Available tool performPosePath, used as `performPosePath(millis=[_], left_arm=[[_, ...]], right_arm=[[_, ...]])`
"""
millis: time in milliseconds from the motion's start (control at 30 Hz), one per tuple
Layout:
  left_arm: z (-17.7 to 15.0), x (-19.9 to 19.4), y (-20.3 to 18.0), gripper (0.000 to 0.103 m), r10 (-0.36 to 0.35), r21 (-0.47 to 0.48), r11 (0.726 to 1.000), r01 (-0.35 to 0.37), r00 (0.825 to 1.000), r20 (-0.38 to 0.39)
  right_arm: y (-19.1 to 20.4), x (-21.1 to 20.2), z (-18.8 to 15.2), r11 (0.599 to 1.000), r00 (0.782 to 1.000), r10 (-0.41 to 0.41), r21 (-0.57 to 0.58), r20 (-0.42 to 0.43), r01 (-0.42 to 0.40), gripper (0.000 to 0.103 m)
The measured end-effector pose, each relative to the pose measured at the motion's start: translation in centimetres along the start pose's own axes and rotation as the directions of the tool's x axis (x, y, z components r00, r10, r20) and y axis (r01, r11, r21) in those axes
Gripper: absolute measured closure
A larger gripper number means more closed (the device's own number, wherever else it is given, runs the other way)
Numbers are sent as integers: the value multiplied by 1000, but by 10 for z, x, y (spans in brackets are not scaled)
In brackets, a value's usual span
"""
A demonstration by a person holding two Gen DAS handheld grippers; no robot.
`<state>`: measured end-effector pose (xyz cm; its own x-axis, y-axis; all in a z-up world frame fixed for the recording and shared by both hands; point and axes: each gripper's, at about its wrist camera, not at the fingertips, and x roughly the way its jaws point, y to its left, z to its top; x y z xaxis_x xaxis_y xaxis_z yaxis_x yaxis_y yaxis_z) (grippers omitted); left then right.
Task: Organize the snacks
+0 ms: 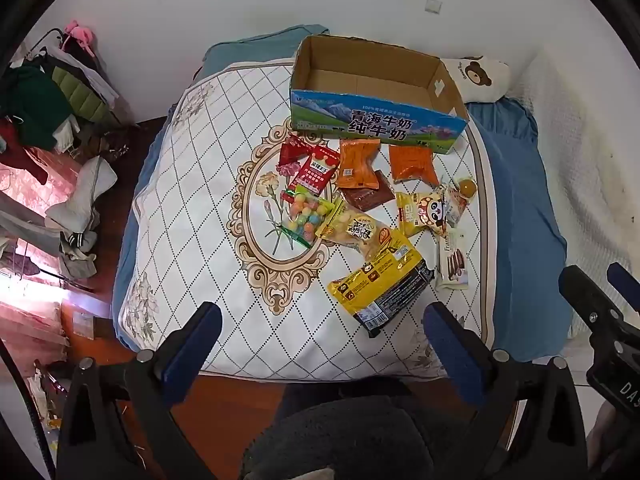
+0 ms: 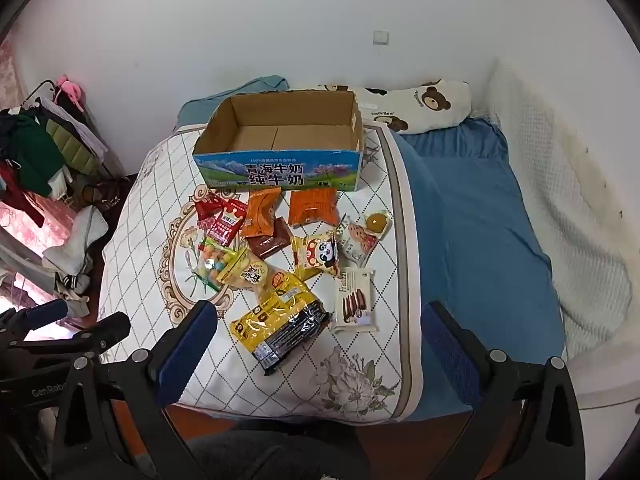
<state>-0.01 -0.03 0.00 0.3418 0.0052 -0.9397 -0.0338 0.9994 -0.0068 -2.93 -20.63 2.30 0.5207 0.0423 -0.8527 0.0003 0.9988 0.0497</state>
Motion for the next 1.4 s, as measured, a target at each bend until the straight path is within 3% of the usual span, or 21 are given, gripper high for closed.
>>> performPosePath(millis=[1400], left_arm=[[-1, -14, 2, 0, 1, 20, 1000, -1, 1000, 6]], right_arm=[[1, -4, -11, 1000, 1000, -12, 12, -17, 12, 0]])
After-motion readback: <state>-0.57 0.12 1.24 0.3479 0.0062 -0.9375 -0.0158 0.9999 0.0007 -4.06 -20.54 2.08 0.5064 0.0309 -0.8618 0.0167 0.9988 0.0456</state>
